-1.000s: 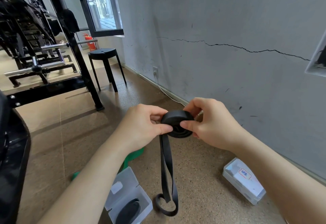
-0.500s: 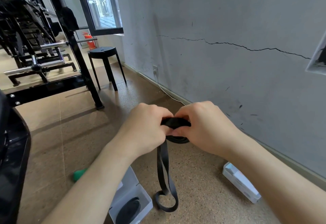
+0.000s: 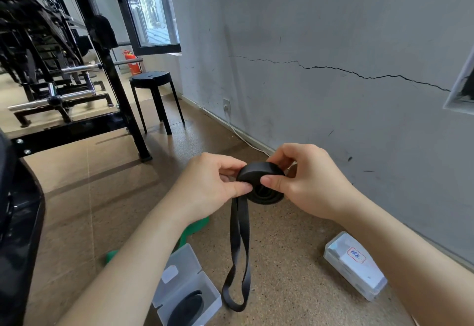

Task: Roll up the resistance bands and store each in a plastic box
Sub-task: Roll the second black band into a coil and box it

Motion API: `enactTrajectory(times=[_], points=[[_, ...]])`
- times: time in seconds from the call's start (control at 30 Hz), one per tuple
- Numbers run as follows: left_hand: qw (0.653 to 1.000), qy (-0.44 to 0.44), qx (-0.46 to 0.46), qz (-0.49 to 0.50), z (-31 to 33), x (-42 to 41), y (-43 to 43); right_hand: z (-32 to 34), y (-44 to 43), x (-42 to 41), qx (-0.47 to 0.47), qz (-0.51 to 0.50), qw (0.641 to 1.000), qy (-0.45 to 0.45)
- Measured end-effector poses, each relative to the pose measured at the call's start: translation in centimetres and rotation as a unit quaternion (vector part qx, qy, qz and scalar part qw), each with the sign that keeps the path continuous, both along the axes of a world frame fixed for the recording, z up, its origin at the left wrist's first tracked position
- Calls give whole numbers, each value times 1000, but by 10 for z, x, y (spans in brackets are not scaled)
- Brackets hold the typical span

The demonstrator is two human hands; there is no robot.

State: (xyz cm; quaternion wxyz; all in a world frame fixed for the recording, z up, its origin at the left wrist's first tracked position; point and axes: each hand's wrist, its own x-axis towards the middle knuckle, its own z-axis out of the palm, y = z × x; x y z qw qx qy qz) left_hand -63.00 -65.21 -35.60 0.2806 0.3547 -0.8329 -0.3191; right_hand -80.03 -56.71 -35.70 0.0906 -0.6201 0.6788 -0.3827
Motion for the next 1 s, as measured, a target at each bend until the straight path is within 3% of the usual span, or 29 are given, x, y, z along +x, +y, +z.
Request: enactTrajectory(times=[0.13,0.27,0.33,0.4,0.5,0.6,0.87,1.0], points=[[992,85,96,-12,-1,1,-1,-1,-1,-2,-2,16,995,-101],[999,50,3,18,2,0,-1,-2,-1,0,13,29,983,-180],[996,5,-76,36,5,1,1,-1,-1,0,27,37,988,-145],[987,-68,-142,21,7,0,4,1,2,2,60,47,997,-8],[965,-164,-204,-17,6,-6,11,6,6,14,74,33,982,173],[971,-143,-190,-22,2,-10,11,9,5,16,68,19,980,188],[997,-59,-46,-27,-1,-9,7,2,4,7,44,25,986,159],[996,-71,-35,-34,0,-7,6,0,3,5,39,23,989,139]])
